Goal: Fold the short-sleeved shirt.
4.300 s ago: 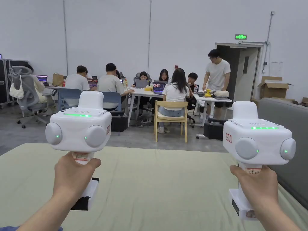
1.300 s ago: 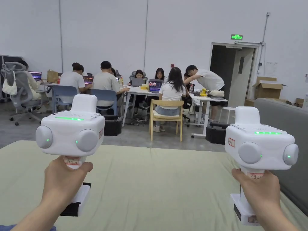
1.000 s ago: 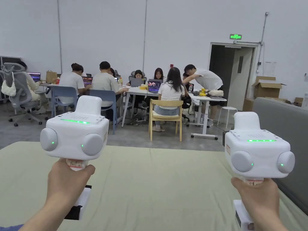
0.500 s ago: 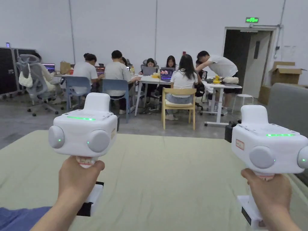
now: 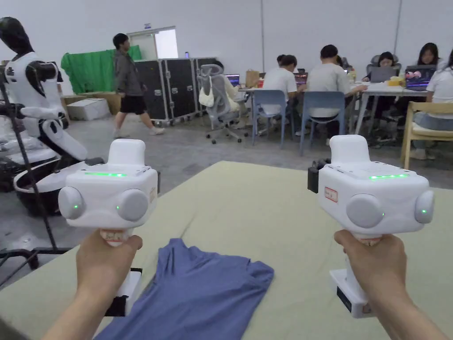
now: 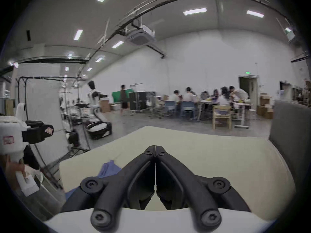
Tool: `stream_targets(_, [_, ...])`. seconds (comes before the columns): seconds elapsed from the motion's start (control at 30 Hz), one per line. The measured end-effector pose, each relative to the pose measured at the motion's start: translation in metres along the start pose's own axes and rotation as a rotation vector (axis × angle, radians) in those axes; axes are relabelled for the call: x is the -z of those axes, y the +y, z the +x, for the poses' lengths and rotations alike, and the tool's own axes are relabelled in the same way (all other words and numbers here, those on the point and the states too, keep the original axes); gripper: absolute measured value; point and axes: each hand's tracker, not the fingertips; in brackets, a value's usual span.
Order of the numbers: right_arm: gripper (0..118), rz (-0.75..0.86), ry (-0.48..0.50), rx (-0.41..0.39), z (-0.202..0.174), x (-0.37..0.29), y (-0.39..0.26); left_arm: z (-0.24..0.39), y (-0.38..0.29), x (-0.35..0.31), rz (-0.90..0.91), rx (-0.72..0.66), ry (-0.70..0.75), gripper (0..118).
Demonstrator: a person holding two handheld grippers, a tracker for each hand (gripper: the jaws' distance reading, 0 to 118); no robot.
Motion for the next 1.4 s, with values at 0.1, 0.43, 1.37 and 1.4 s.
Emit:
stream_targets(0.1, [3, -0.012, 0.024, 0.024, -0.008, 0.008, -0.003, -0.019, -0.011, 0.006, -0.019, -0.007, 0.027, 0])
stream_targets(0.43, [3, -0.104, 0.009, 0.014, 0.029, 0.030, -0.041, 0.045, -0.095, 0.098, -0.318, -0.128, -0.259, 105])
stream_targets(1.37, [3, -0.398, 0.074, 0.223, 0.125, 0.011, -0.209, 0.112, -0.252, 0.260, -0.573, -0.344, -0.417, 2])
stream_targets(1.4, [3, -0.381, 0.058, 0.222, 0.132, 0.000, -0.203, 0.116, -0.235, 0.252, -0.545, -0.336, -0.430, 2])
